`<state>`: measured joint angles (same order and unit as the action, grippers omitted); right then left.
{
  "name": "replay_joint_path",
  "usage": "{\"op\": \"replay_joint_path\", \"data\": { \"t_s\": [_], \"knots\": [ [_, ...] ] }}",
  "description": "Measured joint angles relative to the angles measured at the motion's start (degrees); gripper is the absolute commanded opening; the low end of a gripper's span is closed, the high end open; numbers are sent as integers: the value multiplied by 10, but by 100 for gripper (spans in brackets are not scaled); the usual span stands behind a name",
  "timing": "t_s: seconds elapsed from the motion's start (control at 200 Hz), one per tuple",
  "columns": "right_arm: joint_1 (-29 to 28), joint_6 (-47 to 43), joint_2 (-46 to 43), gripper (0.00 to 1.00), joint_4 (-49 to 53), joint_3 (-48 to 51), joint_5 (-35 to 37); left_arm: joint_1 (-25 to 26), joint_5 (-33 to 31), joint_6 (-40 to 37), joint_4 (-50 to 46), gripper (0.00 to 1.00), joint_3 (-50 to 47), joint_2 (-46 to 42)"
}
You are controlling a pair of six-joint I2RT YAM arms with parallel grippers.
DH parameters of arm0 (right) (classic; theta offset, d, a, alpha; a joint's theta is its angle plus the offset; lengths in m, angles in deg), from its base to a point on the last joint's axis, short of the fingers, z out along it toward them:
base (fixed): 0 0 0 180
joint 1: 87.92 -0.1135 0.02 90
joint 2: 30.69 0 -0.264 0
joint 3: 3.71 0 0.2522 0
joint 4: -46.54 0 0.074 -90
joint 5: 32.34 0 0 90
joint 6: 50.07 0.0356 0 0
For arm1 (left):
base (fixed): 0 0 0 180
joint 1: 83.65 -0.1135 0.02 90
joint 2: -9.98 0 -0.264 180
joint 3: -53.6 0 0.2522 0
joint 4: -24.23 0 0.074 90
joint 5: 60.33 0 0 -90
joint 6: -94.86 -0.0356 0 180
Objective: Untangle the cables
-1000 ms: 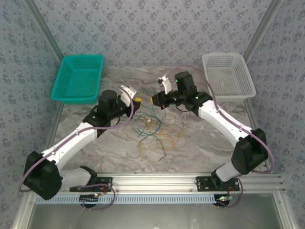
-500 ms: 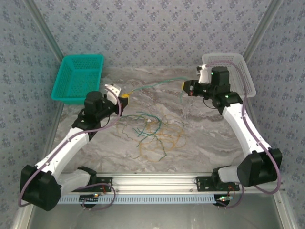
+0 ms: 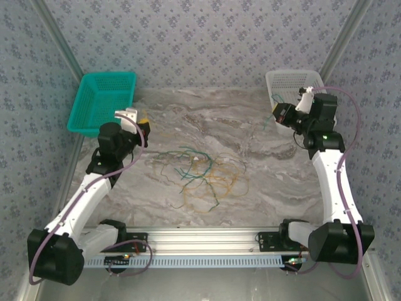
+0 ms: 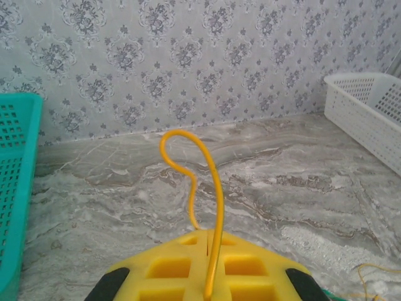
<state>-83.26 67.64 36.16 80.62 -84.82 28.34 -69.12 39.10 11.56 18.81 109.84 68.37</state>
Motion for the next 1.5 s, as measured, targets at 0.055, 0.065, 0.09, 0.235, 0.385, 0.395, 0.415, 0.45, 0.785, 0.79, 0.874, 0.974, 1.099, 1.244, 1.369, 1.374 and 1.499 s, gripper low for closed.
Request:
{"op": "replay_joint_path", "data": {
  "t_s": [0.055,0.065,0.09,0.235,0.385,0.395,0.415,0.45,0.785,0.79,0.874,0.974,1.099,1.244,1.369,1.374,1.499],
  "knots": [
    [5,0,-1,0,7,-4,0,0,6,6,2,0,0,0],
    [7,0,-1,0,8,-5,0,0,7,8,2,0,0,0],
    [10,0,-1,0,11,-8,0,0,12,11,3,0,1,0],
    [45,-3,7,0,34,-36,4,5,44,28,3,0,19,2],
    [73,-18,49,0,43,-83,13,52,57,26,-19,0,65,2],
    [74,-19,53,0,43,-87,14,55,58,25,-23,0,68,2],
    [75,-23,62,0,45,-94,17,66,58,23,-30,0,78,2],
    [77,-29,78,0,48,-105,21,80,60,21,-39,0,93,2],
    [94,-114,280,0,98,-272,86,169,63,8,-55,0,141,-7],
    [94,-115,282,0,99,-274,87,170,63,8,-55,0,141,-7],
    [101,-129,345,0,121,-328,100,178,62,4,-56,0,141,-7],
    [104,-139,394,0,134,-360,112,184,62,0,-56,0,141,-7],
    [104,-146,438,0,160,-400,148,186,62,-2,-57,0,141,-7],
    [110,-149,473,0,174,-447,172,186,60,-3,-57,0,141,-6],
    [115,-149,479,0,187,-472,152,186,58,-11,-58,0,142,-2],
    [115,-149,479,0,187,-472,151,186,57,-11,-58,0,142,-1],
    [111,-146,461,0,185,-467,90,186,49,-13,-55,0,142,7]
  ]
}}
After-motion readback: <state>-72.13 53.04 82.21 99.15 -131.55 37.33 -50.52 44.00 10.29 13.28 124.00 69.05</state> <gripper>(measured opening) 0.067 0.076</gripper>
